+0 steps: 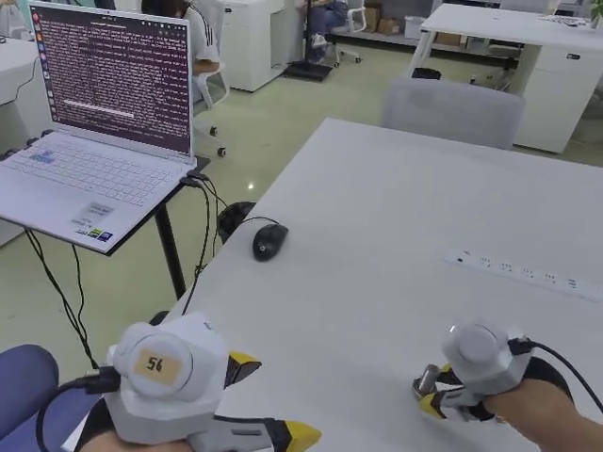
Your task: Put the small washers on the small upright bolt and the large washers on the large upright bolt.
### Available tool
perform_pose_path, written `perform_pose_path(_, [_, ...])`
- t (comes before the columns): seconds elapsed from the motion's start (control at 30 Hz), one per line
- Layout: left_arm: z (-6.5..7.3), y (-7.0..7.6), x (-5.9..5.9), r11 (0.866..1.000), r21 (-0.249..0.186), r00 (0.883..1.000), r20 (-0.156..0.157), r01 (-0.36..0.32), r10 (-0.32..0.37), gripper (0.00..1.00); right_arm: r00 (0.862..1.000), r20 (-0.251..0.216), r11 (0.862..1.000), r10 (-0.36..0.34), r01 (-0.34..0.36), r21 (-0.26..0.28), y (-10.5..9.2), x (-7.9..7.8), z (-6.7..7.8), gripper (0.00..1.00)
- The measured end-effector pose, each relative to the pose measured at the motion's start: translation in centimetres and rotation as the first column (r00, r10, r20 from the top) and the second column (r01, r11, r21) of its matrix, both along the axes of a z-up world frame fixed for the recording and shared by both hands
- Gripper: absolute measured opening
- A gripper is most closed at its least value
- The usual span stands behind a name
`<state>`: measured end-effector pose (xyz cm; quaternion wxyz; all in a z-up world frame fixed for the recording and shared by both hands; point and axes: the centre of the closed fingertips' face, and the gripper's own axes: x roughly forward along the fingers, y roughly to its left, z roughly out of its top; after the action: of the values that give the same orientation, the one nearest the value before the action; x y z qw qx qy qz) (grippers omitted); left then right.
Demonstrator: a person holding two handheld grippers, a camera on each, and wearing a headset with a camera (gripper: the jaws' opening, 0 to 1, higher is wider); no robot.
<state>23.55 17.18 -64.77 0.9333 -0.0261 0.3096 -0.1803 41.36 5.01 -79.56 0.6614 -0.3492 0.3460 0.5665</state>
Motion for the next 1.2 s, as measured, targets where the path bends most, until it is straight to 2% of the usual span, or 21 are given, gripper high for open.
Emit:
perform_pose_path(0.13, [-0.5,0.0,0.2,1.000,0.008,1.000,-0.010,0.021,-0.021,0.62,0.998,0.000,0.996,-0.062,0.062,0.058,-1.0,-0.6,0.4,0.31])
perform_pose_path(0.3, [-0.8,-0.2,0.4,0.999,0.011,0.999,-0.016,0.036,-0.036,0.62,0.989,-0.012,0.978,-0.145,0.145,0.147,-3.0,-2.2,1.6,0.32])
perform_pose_path(0.37, [-0.9,-0.2,0.5,0.999,0.011,0.999,-0.017,0.042,-0.041,0.62,0.987,-0.015,0.975,-0.157,0.158,0.155,-4.2,-3.0,1.7,0.32])
perform_pose_path(0.47, [-1.1,-0.3,0.8,0.999,0.012,0.998,-0.021,0.053,-0.053,0.62,0.977,-0.027,0.959,-0.213,0.214,0.186,-6.2,-3.8,1.8,0.33])
perform_pose_path(0.63, [-1.5,-0.7,1.3,0.997,0.016,0.997,-0.025,0.078,-0.077,0.62,0.950,-0.071,0.924,-0.305,0.314,0.218,-9.7,-4.5,1.7,0.37])
perform_pose_path(0.67, [-1.8,-0.8,1.4,0.996,0.019,0.996,-0.029,0.085,-0.084,0.62,0.939,-0.086,0.912,-0.333,0.344,0.222,-10.5,-4.6,1.7,0.38])
perform_pose_path(0.8, [-2.3,-1.1,1.8,0.994,0.021,0.994,-0.037,0.106,-0.105,0.62,0.919,-0.104,0.885,-0.380,0.394,0.249,-12.3,-5.1,2.1,0.43])
perform_pose_path(0.87, [-2.4,-1.3,1.9,0.993,0.023,0.993,-0.039,0.114,-0.113,0.62,0.901,-0.130,0.860,-0.414,0.434,0.269,-13.2,-5.3,2.3,0.47])
perform_pose_path(0.97, [-2.7,-1.4,2.1,0.992,0.025,0.991,-0.041,0.127,-0.126,0.62,0.887,-0.148,0.840,-0.437,0.461,0.286,-14.6,-5.7,2.3,0.53])
perform_pose_path(1.03, [-2.8,-1.5,2.2,0.991,0.025,0.991,-0.041,0.131,-0.130,0.62,0.882,-0.145,0.833,-0.449,0.471,0.290,-15.2,-6.0,2.4,0.55])
perform_pose_path(1.13, [-3.0,-1.4,2.2,0.991,0.025,0.991,-0.041,0.130,-0.129,0.62,0.865,-0.151,0.806,-0.478,0.500,0.318,-16.1,-6.2,3.0,0.57])
perform_pose_path(1.2, [-3.1,-1.4,2.2,0.992,0.021,0.991,-0.042,0.128,-0.127,0.62,0.861,-0.155,0.798,-0.485,0.508,0.325,-16.6,-6.3,3.0,0.59])
